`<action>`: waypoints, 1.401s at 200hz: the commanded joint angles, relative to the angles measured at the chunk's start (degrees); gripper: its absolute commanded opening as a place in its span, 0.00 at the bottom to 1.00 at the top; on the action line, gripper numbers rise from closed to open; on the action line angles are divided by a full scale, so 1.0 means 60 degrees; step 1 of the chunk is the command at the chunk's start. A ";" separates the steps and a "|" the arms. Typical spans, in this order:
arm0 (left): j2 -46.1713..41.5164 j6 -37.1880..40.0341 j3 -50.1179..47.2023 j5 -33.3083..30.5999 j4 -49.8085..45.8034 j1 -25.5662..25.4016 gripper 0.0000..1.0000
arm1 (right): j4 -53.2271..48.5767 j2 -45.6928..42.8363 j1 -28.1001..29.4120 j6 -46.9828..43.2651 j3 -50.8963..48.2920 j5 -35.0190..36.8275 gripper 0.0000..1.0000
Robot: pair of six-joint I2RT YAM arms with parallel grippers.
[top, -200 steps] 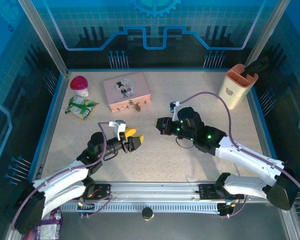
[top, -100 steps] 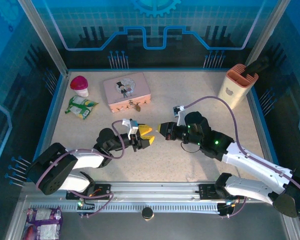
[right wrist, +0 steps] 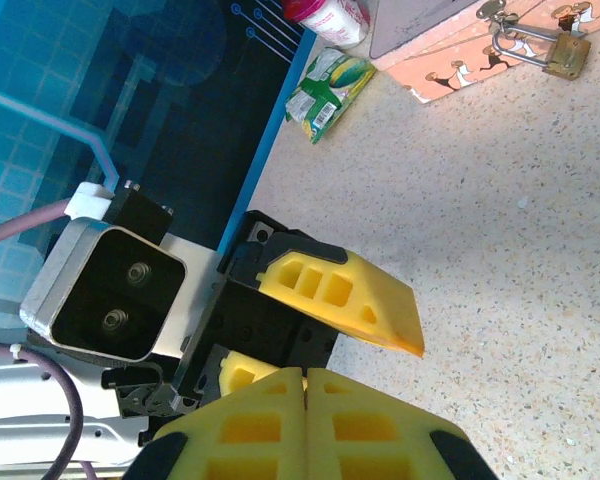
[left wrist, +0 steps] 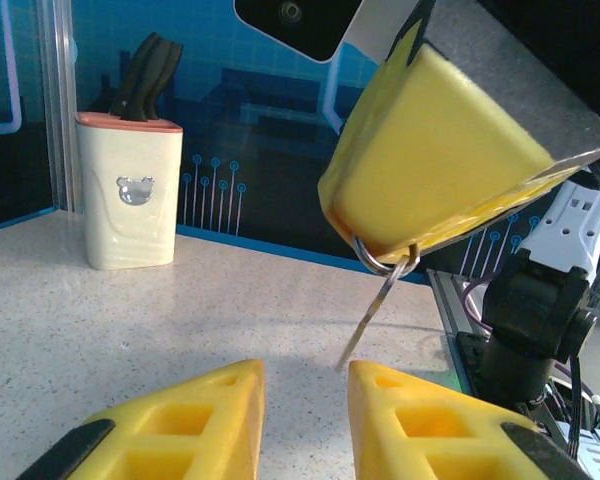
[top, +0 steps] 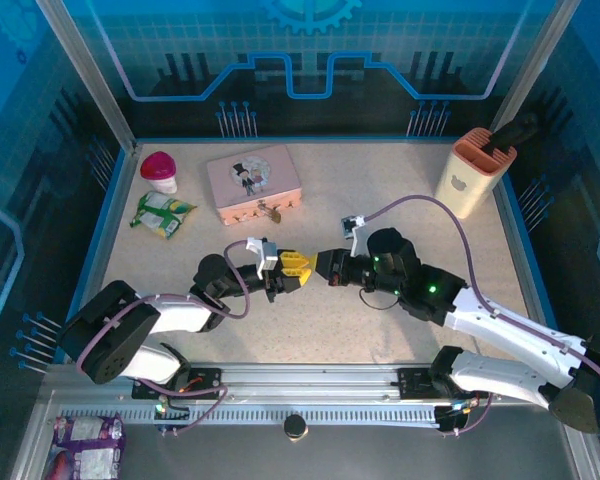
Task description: Unlock the padlock with the key
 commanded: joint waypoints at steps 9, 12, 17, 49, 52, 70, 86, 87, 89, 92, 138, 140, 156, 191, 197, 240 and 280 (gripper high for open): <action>0.0084 0.0250 0.0296 0.0349 0.0389 -0.0108 0.28 | 0.0391 0.0125 0.0161 0.0101 0.0035 -0.0001 0.00; 0.0091 0.0272 0.0296 0.0362 0.0389 -0.0124 0.27 | 0.0407 0.0139 0.0161 0.0121 0.0034 -0.0001 0.00; 0.0092 0.0267 0.0289 0.0378 0.0389 -0.0119 0.27 | 0.0429 0.0147 0.0176 0.0131 0.0033 -0.0002 0.00; 0.0113 0.0243 0.0285 0.0559 0.0387 -0.0140 0.25 | 0.0478 0.0191 0.0182 0.0149 0.0032 0.0039 0.00; 0.0118 0.0237 0.0287 0.0564 0.0396 -0.0145 0.25 | 0.0471 0.0186 0.0180 0.0153 0.0045 0.0054 0.00; 0.0106 0.0249 0.0247 0.0643 0.0389 -0.0136 0.27 | 0.0338 0.0136 0.0181 0.0127 0.0042 0.0217 0.00; 0.0101 0.0291 0.0175 0.0585 0.0393 -0.0142 0.33 | 0.0252 0.0063 0.0176 0.0099 0.0045 0.0322 0.00; 0.0096 0.0308 0.0177 0.0577 0.0391 -0.0136 0.33 | 0.0257 0.0054 0.0172 0.0100 0.0031 0.0322 0.00; 0.0104 0.0320 0.0160 0.0578 0.0390 -0.0132 0.33 | 0.0239 0.0047 0.0172 0.0097 0.0039 0.0333 0.00; 0.0093 0.0345 0.0140 0.0557 0.0389 -0.0138 0.33 | 0.0247 0.0025 0.0162 0.0087 0.0039 0.0347 0.00; 0.0121 0.0391 0.0071 0.0655 0.0389 -0.0143 0.33 | 0.0196 -0.0029 0.0158 0.0073 0.0063 0.0352 0.00; 0.0132 0.0392 0.0075 0.0656 0.0389 -0.0134 0.33 | 0.0213 -0.0021 0.0161 0.0083 0.0062 0.0344 0.00; 0.0134 0.0411 0.0049 0.0656 0.0397 -0.0144 0.35 | 0.0243 0.0013 0.0161 0.0100 0.0064 0.0288 0.00; 0.0150 0.0521 -0.0008 0.0642 0.0391 -0.0144 0.40 | 0.0204 -0.0021 0.0166 0.0102 0.0083 0.0350 0.00; 0.0150 0.0535 -0.0008 0.0652 0.0386 -0.0140 0.40 | 0.0204 -0.0017 0.0161 0.0101 0.0080 0.0350 0.00; 0.0150 0.0669 -0.0027 0.0715 0.0389 -0.0135 0.36 | 0.0233 0.0014 0.0183 0.0156 0.0062 0.0353 0.00; 0.0150 0.0626 0.0003 0.0774 0.0389 -0.0150 0.27 | 0.0319 0.0080 0.0195 0.0253 0.0017 0.0410 0.00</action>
